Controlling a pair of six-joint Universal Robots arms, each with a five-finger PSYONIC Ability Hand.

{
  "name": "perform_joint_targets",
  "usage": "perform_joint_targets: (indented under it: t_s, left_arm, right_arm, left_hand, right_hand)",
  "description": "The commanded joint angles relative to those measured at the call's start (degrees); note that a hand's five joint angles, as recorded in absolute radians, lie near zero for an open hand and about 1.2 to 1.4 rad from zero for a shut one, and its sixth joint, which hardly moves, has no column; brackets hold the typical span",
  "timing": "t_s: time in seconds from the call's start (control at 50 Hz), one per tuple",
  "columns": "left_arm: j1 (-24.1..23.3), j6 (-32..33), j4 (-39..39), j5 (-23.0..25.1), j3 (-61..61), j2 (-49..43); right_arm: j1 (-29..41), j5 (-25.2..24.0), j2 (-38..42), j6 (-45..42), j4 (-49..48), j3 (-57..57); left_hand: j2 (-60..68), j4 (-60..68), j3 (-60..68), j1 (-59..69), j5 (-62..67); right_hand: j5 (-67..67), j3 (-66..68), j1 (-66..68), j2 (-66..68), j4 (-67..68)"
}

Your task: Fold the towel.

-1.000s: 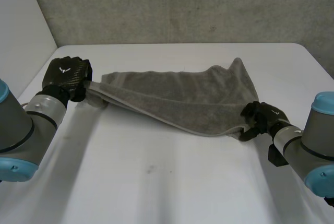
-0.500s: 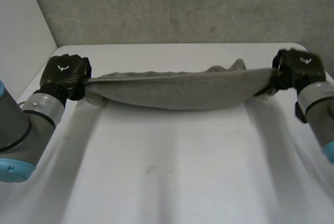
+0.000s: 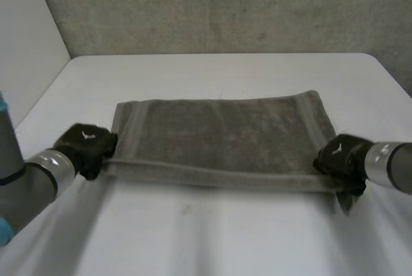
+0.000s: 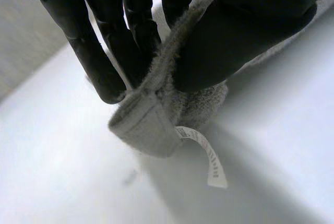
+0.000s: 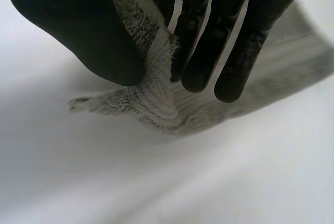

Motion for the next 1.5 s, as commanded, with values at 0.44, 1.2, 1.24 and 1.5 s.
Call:
perform_joint_targets:
  t_s: [0.44, 1.2, 1.24, 1.5]
  left_arm:
    - [-1.07, -5.03, 38.86, 0.67, 38.98, -10.62]
    - [3.23, 1.19, 30.77, 1.46, -0.14, -10.35]
    - [3.32, 1.19, 30.77, 1.37, -0.4, -9.56]
    - [2.97, 0.92, 30.86, 1.37, -1.19, -9.21]
  right_arm:
    - [8.78, 10.11, 4.84, -1.6, -68.81, -27.15]
    - [-2.12, -1.5, 8.62, 28.64, -32.77, 0.37]
    - [-4.31, -1.41, 7.48, 36.95, -33.65, 2.39]
    - [-9.33, -2.72, 9.75, 46.92, -37.52, 5.12]
  left_hand:
    - [10.22, 10.25, 10.27, 10.99, 10.28]
    - [10.22, 10.25, 10.27, 10.99, 10.28]
    - [10.22, 10.25, 10.27, 10.99, 10.28]
    - [10.22, 10.25, 10.27, 10.99, 10.28]
  right_hand:
    - [14.48, 12.04, 23.98, 12.88, 11.56]
    - [-27.69, -30.12, -18.18, -29.28, -30.6]
    - [-27.52, -29.96, -18.01, -29.11, -30.43]
    - [-25.16, -27.6, -15.66, -26.76, -28.08]
